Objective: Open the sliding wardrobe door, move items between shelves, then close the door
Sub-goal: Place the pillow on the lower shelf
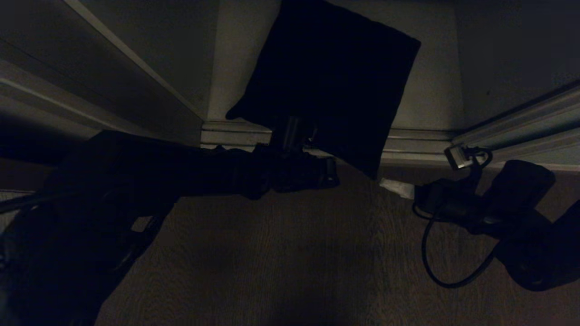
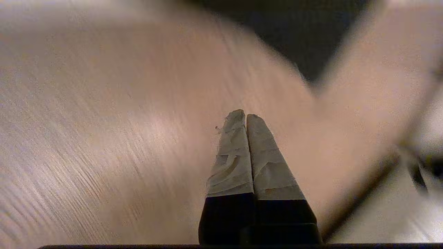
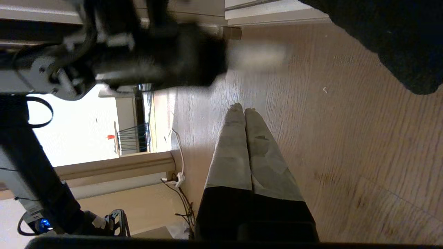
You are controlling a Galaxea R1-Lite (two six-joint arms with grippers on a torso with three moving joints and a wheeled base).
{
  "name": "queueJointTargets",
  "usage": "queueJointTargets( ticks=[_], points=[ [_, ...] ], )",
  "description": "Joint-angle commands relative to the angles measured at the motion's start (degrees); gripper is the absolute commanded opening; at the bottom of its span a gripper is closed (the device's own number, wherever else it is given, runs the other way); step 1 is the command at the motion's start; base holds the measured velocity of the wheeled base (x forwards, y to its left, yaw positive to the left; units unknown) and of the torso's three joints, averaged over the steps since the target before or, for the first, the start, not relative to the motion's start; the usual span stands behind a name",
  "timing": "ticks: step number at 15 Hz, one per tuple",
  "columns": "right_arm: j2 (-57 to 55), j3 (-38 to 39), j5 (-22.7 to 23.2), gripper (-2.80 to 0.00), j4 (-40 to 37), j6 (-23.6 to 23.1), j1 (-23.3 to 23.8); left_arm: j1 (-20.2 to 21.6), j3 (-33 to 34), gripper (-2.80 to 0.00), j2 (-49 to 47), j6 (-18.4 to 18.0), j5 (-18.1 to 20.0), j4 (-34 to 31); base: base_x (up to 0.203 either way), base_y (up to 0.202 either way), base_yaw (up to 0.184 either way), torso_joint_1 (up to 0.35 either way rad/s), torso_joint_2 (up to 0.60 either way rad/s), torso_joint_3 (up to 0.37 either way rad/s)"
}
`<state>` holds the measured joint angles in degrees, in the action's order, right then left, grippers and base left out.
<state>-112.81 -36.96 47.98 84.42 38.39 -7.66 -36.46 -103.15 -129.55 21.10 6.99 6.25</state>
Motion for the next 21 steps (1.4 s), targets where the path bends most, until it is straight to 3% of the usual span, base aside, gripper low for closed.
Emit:
queueJointTargets(
  ticks=[1, 3, 6, 9, 11, 14, 18, 21],
  points=[
    [-0.22, 0.06, 0.36, -2.8, 0.48, 0.2, -0.08, 0.06, -7.51, -2.8, -5.84, -1.49, -7.41, 1.53, 0.0, 0.0, 0.0, 0.0, 0.0, 0.0],
    [-1.09, 0.12, 0.36, -2.8, 0.58, 0.2, -0.23, 0.06, -7.77, -2.8, -9.02, -5.82, -11.09, 9.76, 0.0, 0.0, 0.0, 0.0, 0.0, 0.0],
    [-0.6, 0.64, 0.36, -2.8, 2.01, 0.28, -0.19, -1.08, -7.77, -2.8, -14.54, -15.13, -16.67, 25.05, 0.0, 0.0, 0.0, 0.0, 0.0, 0.0],
    [-0.22, 0.81, 0.36, -2.8, 2.15, 0.34, 0.01, -2.67, -7.89, -2.8, -15.27, -16.05, -17.37, 27.71, 0.0, 0.0, 0.0, 0.0, 0.0, 0.0],
    [-0.88, 0.59, 0.36, -2.8, 1.96, 0.32, 0.01, -2.66, -7.9, -2.8, -14.99, -16.68, -18.32, 35.5, 0.0, 0.0, 0.0, 0.0, 0.0, 0.0],
    [-2.24, -0.03, 0.27, -2.8, 1.7, 0.37, -0.34, -2.72, -7.85, -2.8, -15.14, -22.74, -21.91, 48.32, 0.0, 0.0, 0.0, 0.0, 0.0, 0.0],
    [-5.44, -0.99, 0.27, -2.8, 1.52, 0.28, -0.63, -3.27, -7.68, -2.8, -16.08, -23.56, -22.46, 51.32, 0.0, 0.0, 0.0, 0.0, 0.0, 0.0],
    [-7.14, -1.27, 0.12, -2.8, 1.54, 0.2, -1.61, -4.27, -5.28, -2.8, -14.68, -22.42, -26.7, 53.47, 0.0, 0.0, 0.0, 0.0, 0.0, 0.0]
  ],
)
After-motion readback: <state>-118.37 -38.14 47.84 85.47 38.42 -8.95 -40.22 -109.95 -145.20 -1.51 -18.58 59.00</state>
